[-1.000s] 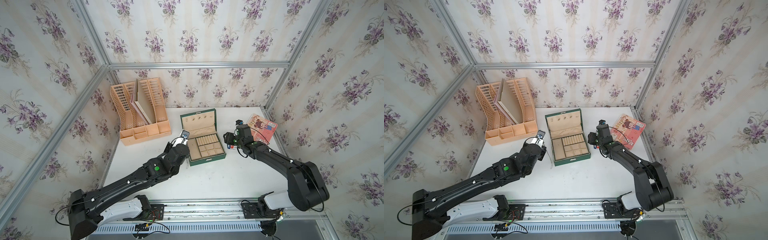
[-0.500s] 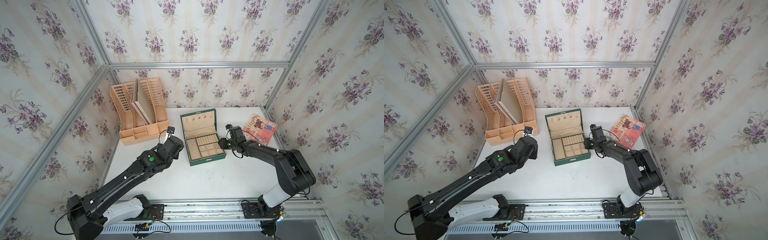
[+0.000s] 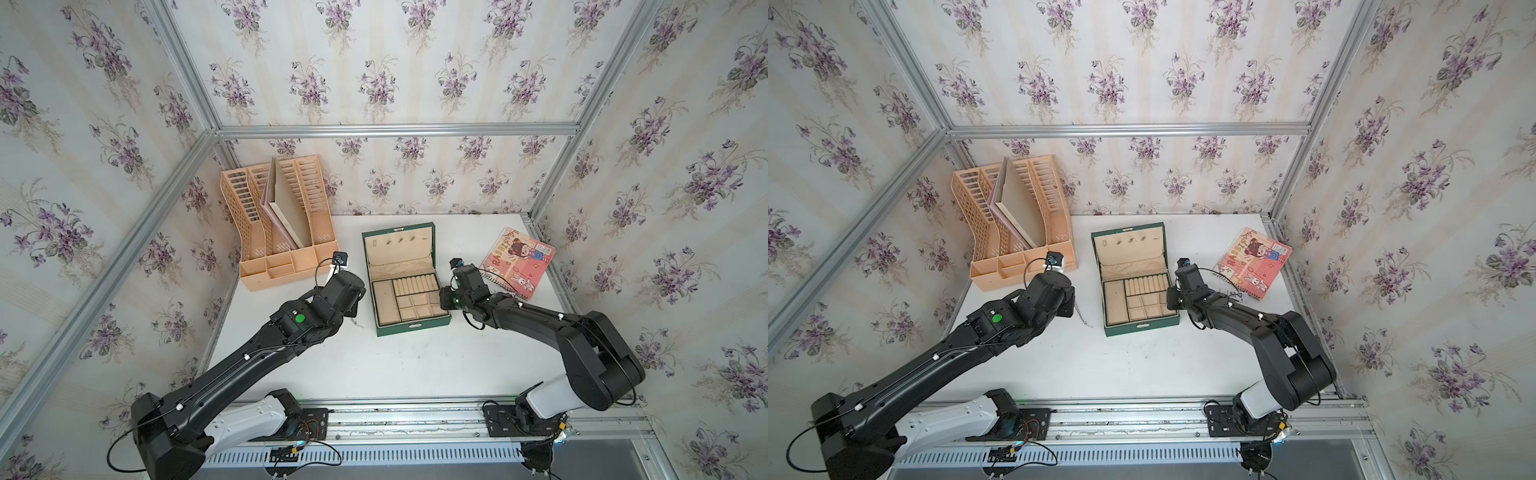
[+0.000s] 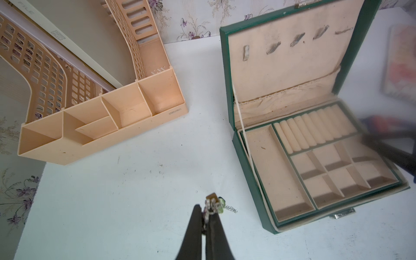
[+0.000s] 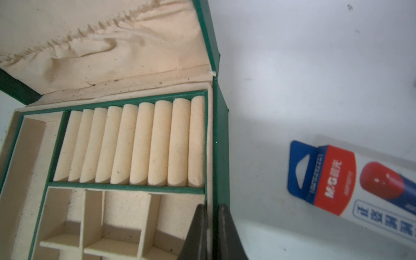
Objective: Put jewelry chain into jewelry box
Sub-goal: Move the jewelry box to the center of the board.
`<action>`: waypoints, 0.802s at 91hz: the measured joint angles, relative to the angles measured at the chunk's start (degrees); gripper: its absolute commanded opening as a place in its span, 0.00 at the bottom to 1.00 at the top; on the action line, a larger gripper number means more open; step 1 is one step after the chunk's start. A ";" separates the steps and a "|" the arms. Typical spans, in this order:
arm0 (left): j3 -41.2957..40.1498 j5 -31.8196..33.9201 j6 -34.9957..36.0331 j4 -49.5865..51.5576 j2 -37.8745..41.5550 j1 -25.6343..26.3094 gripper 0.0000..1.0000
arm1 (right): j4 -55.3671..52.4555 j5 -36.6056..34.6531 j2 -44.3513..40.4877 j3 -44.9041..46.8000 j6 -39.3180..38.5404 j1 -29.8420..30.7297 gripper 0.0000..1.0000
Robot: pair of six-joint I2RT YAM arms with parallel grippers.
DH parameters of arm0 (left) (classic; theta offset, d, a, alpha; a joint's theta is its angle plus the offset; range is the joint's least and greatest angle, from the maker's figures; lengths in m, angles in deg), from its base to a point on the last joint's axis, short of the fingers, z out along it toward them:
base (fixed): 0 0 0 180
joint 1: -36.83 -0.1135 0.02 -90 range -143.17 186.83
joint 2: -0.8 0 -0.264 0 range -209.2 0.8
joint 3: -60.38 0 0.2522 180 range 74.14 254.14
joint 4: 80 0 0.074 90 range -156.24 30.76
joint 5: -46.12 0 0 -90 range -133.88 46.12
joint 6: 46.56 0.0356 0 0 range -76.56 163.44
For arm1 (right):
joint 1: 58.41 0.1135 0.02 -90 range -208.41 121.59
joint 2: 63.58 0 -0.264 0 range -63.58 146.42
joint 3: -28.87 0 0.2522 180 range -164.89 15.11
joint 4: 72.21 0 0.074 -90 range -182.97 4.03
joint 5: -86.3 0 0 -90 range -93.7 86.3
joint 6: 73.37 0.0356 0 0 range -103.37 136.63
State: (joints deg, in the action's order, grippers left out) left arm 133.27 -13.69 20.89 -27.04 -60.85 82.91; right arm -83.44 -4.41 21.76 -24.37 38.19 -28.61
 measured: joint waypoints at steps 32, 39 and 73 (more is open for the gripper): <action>1.57 0.70 1.46 0.02 -1.11 0.00 0.00 | -2.23 -8.41 -12.07 9.88 12.33 9.11 0.00; 1.57 0.70 1.46 0.00 -1.40 0.00 0.00 | -2.45 -9.40 -12.59 10.23 13.70 10.23 0.15; 0.87 0.44 1.42 -0.33 -2.08 0.00 0.00 | -13.14 -9.60 -18.08 -3.96 14.14 10.58 0.66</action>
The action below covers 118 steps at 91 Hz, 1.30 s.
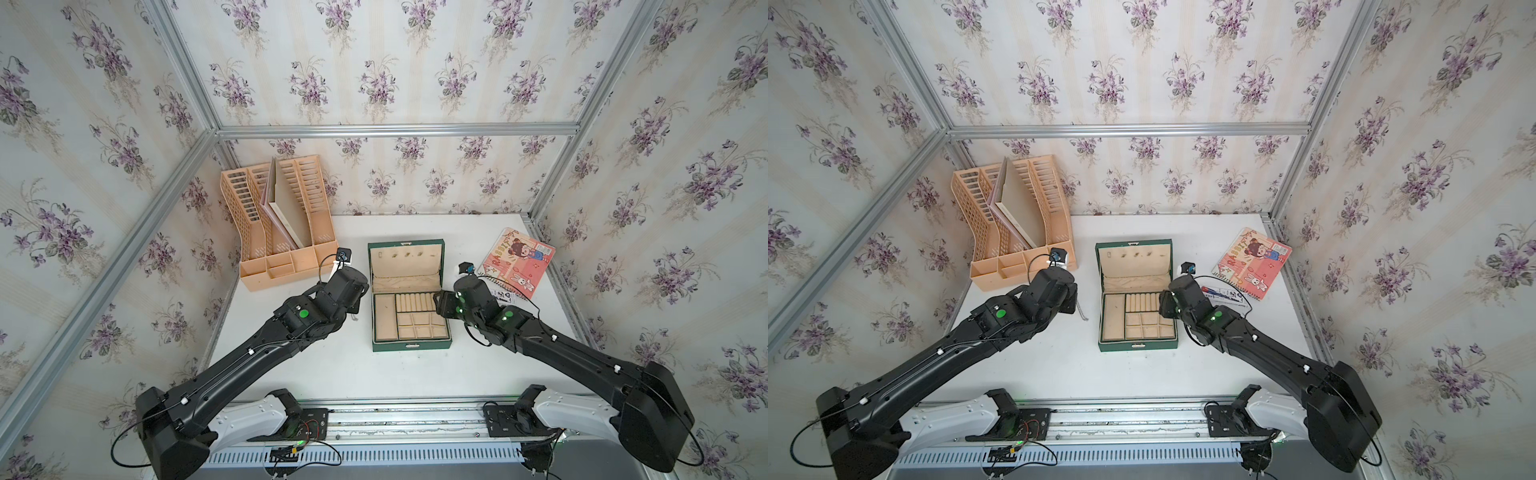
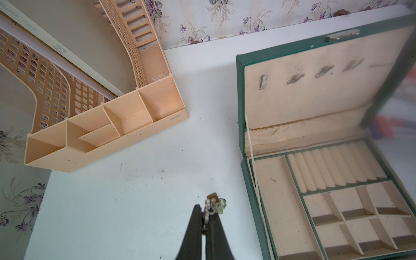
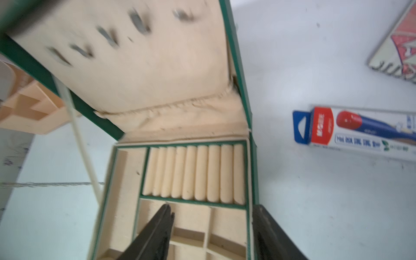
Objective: Put jewelry chain into jewelry box
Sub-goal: Move the jewelry box to the center of the board, then open the fastener on the jewelry box.
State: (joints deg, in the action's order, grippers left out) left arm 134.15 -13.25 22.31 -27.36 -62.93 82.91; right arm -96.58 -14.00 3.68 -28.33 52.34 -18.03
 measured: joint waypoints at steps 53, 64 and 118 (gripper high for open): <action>-5.79 -1.40 -5.20 -3.43 -4.15 0.00 0.00 | 59.04 12.39 23.91 7.39 42.82 -2.14 0.76; -6.58 -2.05 -5.95 -3.54 -3.85 0.00 0.00 | 66.97 11.67 26.12 7.08 46.23 -1.70 0.73; -7.54 -2.62 -6.19 -4.79 -3.37 0.00 0.00 | 72.98 10.73 38.18 -1.86 54.29 -0.98 0.55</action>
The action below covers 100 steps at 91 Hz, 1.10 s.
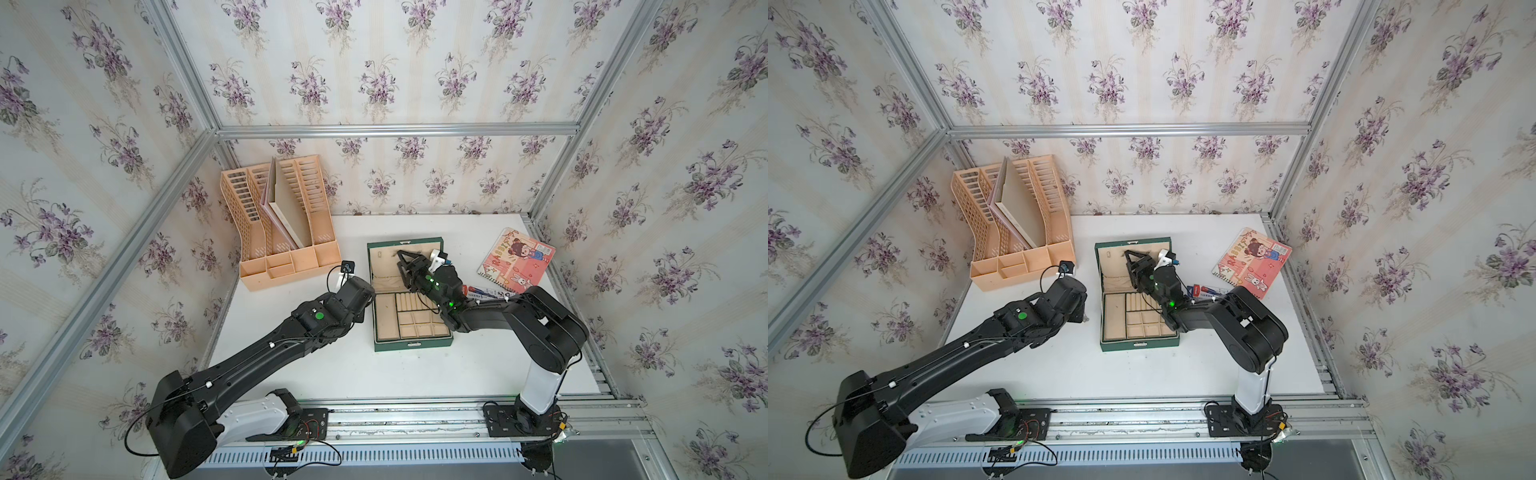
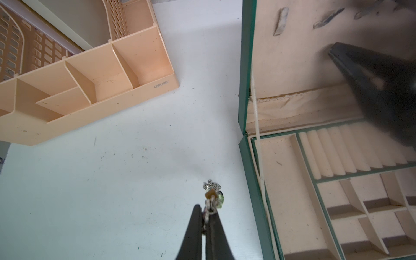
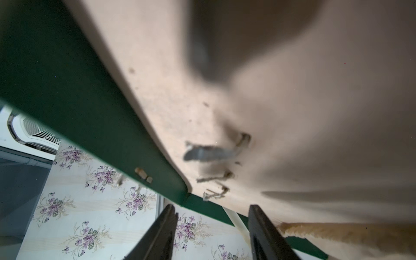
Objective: Put jewelry chain into jewelry box
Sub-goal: Open the fastener on the jewelry box.
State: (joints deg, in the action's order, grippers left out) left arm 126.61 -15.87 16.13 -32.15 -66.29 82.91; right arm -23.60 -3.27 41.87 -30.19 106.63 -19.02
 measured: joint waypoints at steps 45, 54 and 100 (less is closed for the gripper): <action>-0.13 -0.39 0.00 -0.02 -0.17 0.00 0.00 | 0.72 -0.85 3.85 -2.03 3.02 1.07 0.37; -0.13 -0.42 0.00 0.00 -0.15 0.00 0.00 | 0.76 -0.85 4.20 -2.05 3.43 1.31 0.35; -0.13 -0.48 -0.17 0.04 0.52 0.00 0.00 | 1.27 -1.07 2.21 -1.53 4.48 1.70 0.47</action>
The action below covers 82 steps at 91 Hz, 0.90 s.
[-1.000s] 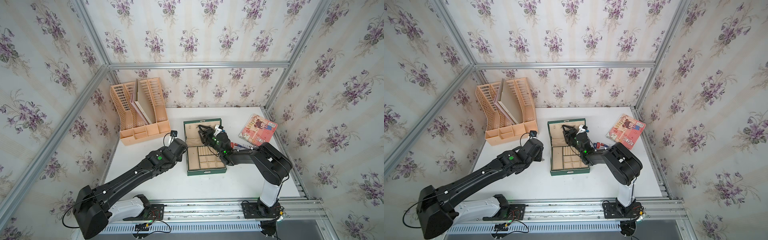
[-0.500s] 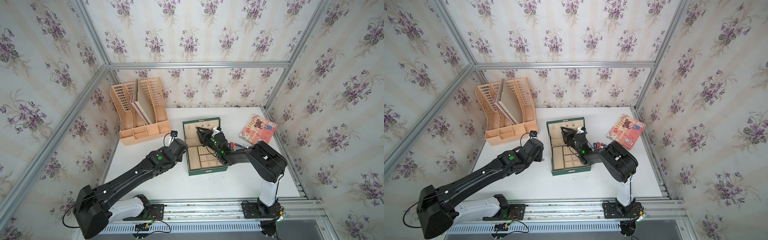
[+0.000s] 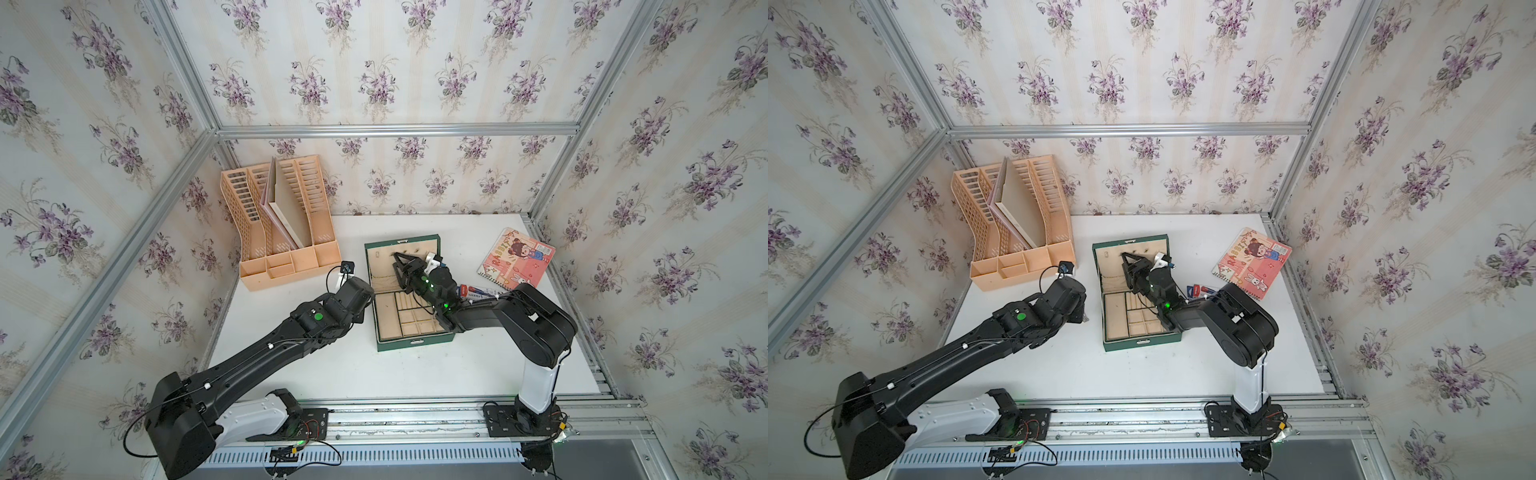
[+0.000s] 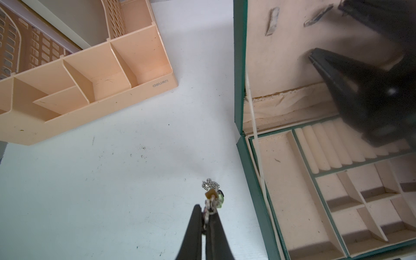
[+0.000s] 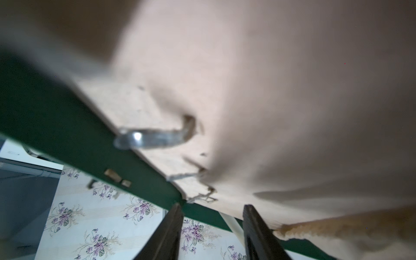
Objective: Put jewelry chain into jewelry box
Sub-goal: Open the fastener on the jewelry box.
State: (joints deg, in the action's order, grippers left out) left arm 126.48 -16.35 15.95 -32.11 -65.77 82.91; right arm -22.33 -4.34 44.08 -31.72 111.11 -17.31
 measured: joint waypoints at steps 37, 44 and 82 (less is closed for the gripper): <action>-0.04 -0.42 -0.85 0.02 0.20 0.00 0.00 | -15.56 -1.77 -3.23 -4.52 -1.11 1.27 0.44; -0.11 -0.52 -0.90 0.09 0.20 0.00 0.00 | -16.57 -2.14 -3.23 -4.83 -1.09 1.27 0.45; -0.92 -0.85 -0.90 0.17 1.51 0.00 0.00 | -13.75 -4.66 -2.14 -4.63 0.04 1.27 0.54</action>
State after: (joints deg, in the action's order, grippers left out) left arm 125.56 -17.20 15.06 -31.93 -64.26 82.91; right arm -36.08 -9.00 41.93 -36.35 111.15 -16.04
